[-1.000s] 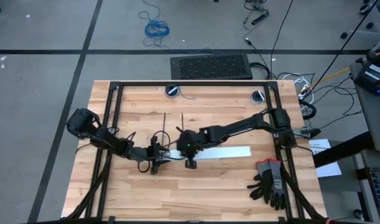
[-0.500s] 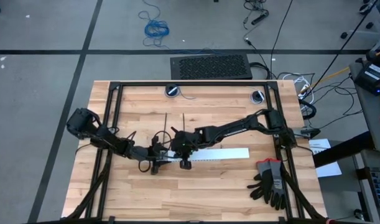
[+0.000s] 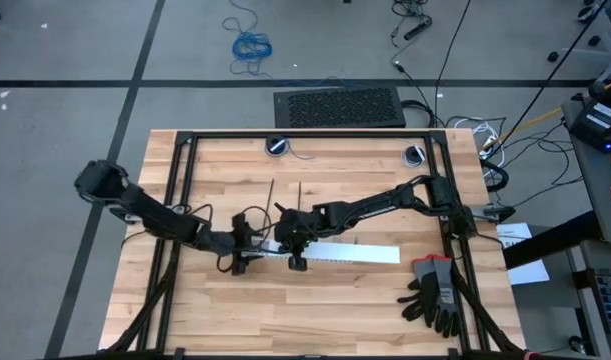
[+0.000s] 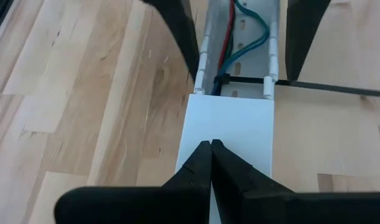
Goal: Ziptie cables
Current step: Close the white cable duct
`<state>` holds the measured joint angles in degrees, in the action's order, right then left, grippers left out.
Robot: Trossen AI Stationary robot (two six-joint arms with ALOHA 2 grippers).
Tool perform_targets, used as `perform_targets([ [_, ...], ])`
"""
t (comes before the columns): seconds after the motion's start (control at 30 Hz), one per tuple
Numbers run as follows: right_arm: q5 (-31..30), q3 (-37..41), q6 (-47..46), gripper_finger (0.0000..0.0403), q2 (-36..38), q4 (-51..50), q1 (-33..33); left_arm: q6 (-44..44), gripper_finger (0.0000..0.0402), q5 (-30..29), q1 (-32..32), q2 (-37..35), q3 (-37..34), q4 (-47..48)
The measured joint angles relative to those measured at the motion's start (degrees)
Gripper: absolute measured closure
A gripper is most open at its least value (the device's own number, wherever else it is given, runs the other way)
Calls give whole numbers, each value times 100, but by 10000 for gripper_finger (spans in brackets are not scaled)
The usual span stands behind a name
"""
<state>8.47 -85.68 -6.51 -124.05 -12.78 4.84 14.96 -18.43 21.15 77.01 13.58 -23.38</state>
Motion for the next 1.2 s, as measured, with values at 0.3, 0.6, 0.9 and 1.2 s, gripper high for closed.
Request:
perform_targets([
  [0.3, 16, 3, 28, 403, 0, -5, -2, 65, 83, -178, 144, 244, -311, -600],
  [0.6, 111, 8, 20, 403, 20, -242, -2, -182, 91, -308, 187, 1077, -387, -2189],
  [0.9, 111, 8, 14, 403, 20, -248, -2, -7, 133, -368, 181, 1426, -372, -2625],
  [1.2, 86, 19, -76, 403, 17, -103, -2, 74, 176, -339, 181, 1448, -311, -2587],
])
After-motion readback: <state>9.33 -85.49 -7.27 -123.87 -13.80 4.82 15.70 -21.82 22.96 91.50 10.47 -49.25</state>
